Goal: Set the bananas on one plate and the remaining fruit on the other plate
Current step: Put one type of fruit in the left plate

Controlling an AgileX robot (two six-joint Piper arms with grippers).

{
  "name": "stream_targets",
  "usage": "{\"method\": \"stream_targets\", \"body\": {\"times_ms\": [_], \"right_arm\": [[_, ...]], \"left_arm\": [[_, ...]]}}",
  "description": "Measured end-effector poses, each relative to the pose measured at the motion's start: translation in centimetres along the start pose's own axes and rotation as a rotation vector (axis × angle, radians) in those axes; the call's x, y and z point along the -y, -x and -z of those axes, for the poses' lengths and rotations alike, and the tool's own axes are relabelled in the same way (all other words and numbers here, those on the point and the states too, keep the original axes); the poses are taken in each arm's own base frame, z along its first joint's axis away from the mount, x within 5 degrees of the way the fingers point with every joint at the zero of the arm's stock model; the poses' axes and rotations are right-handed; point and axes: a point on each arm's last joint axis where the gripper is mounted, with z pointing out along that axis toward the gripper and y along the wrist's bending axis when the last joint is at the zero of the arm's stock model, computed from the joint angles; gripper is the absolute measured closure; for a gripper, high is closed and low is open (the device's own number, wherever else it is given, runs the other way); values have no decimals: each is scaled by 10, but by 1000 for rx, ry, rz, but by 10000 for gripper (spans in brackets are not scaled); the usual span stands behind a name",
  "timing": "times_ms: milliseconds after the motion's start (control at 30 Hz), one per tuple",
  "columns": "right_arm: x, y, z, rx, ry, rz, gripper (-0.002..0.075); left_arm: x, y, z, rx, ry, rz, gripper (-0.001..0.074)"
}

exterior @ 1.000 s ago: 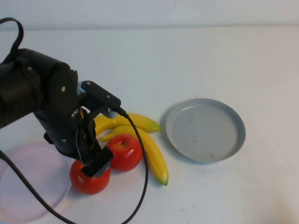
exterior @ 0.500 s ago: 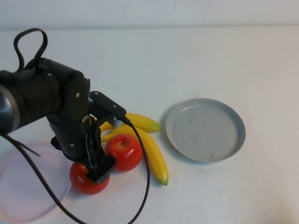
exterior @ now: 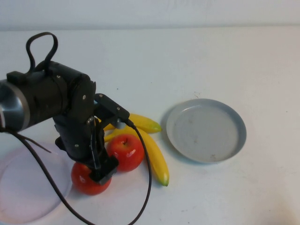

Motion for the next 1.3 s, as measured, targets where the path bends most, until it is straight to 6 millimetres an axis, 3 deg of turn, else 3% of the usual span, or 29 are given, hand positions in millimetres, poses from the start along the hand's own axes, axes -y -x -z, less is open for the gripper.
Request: {"method": "stream_targets", "body": {"times_ms": [133, 267, 500, 600, 933, 1167, 1300], "right_arm": [[0, 0, 0, 0, 0, 0, 743], [0, 0, 0, 0, 0, 0, 743], [0, 0, 0, 0, 0, 0, 743], [0, 0, 0, 0, 0, 0, 743], [0, 0, 0, 0, 0, 0, 743], [0, 0, 0, 0, 0, 0, 743], [0, 0, 0, 0, 0, 0, 743]], "left_arm": [[0, 0, 0, 1, 2, -1, 159], [0, -1, 4, -2, 2, -2, 158], [-5, -11, 57, 31, 68, 50, 158], [-16, -21, 69, 43, 139, 116, 158], [-72, -68, 33, -49, 115, 400, 158], [-87, -66, 20, -9, 122, 439, 151], [-89, -63, 11, -31, 113, 463, 70]]}}
